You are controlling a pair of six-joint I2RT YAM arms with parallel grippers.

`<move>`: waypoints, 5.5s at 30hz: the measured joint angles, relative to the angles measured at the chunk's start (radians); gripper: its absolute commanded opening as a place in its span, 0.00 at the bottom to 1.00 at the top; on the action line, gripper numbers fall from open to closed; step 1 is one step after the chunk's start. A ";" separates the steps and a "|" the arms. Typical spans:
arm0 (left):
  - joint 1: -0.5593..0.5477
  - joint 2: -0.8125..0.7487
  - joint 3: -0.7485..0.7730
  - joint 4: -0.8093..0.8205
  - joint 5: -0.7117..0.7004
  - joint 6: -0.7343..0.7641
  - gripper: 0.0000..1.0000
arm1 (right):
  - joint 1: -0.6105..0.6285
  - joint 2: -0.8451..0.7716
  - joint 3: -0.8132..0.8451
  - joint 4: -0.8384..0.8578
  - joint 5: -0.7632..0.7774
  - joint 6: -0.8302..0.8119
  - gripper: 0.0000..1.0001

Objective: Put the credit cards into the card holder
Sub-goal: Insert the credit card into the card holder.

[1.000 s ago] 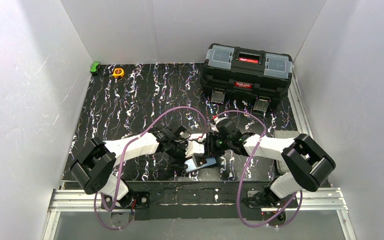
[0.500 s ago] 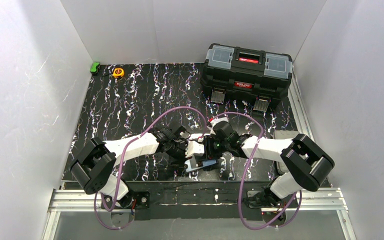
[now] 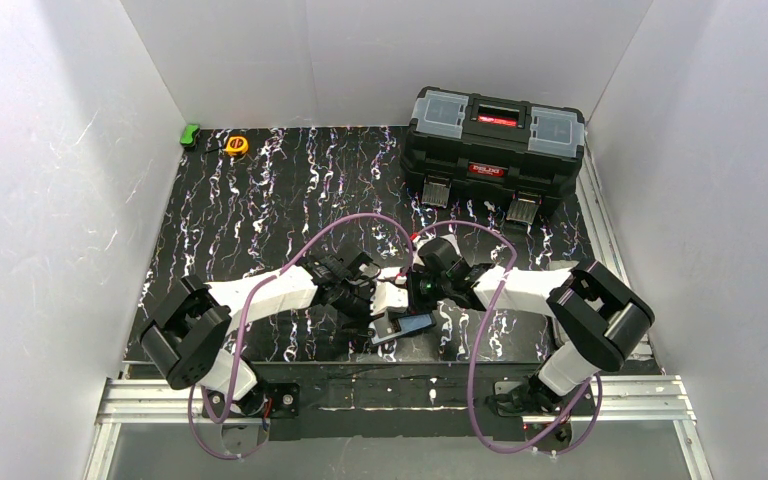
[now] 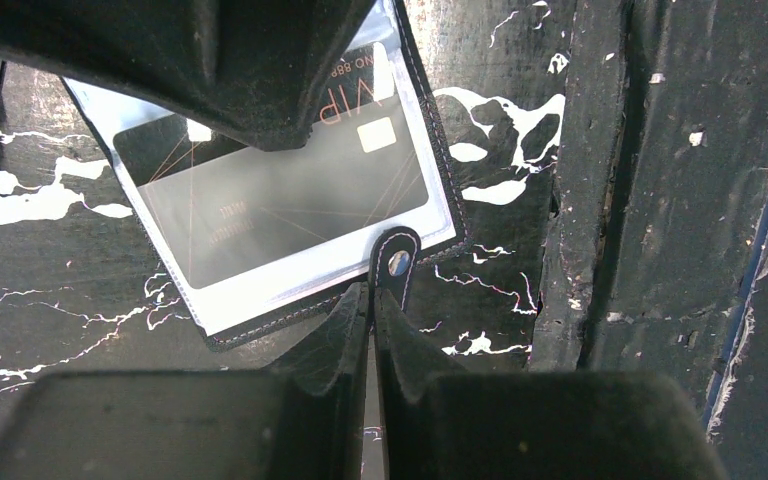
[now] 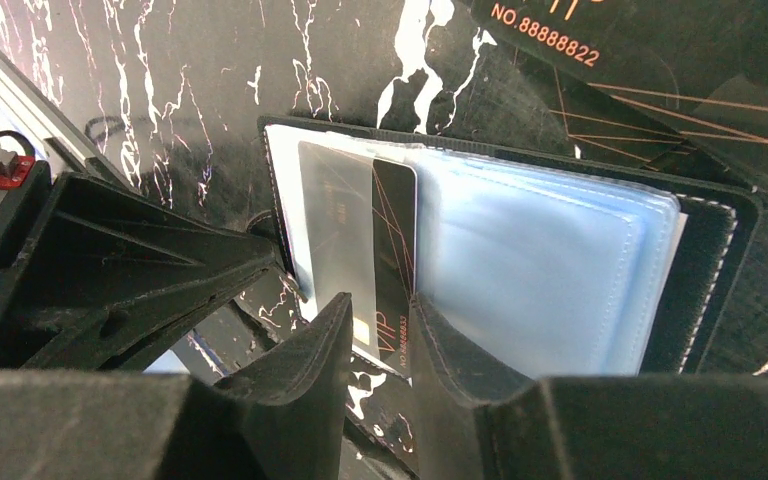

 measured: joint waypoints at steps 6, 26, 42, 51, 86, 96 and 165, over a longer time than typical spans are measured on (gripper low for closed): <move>0.000 -0.003 -0.001 0.000 0.000 0.001 0.04 | -0.001 0.001 0.006 0.002 -0.001 0.000 0.35; 0.000 -0.010 -0.011 0.003 -0.001 0.004 0.03 | -0.069 -0.013 0.021 -0.001 -0.045 -0.007 0.35; 0.000 -0.010 -0.011 0.003 -0.001 0.006 0.03 | -0.069 0.065 0.032 0.034 -0.093 0.010 0.34; 0.000 -0.010 -0.011 0.003 -0.001 0.008 0.03 | -0.047 0.067 0.032 0.049 -0.096 0.021 0.32; 0.000 -0.010 -0.012 0.004 -0.003 0.008 0.02 | -0.046 0.071 0.040 0.031 -0.072 0.006 0.34; 0.000 -0.010 -0.012 0.004 -0.004 0.011 0.02 | -0.027 0.093 0.044 0.053 -0.082 0.019 0.34; 0.085 -0.064 0.137 -0.117 -0.060 -0.012 0.36 | -0.127 -0.188 -0.064 -0.164 0.013 -0.047 0.48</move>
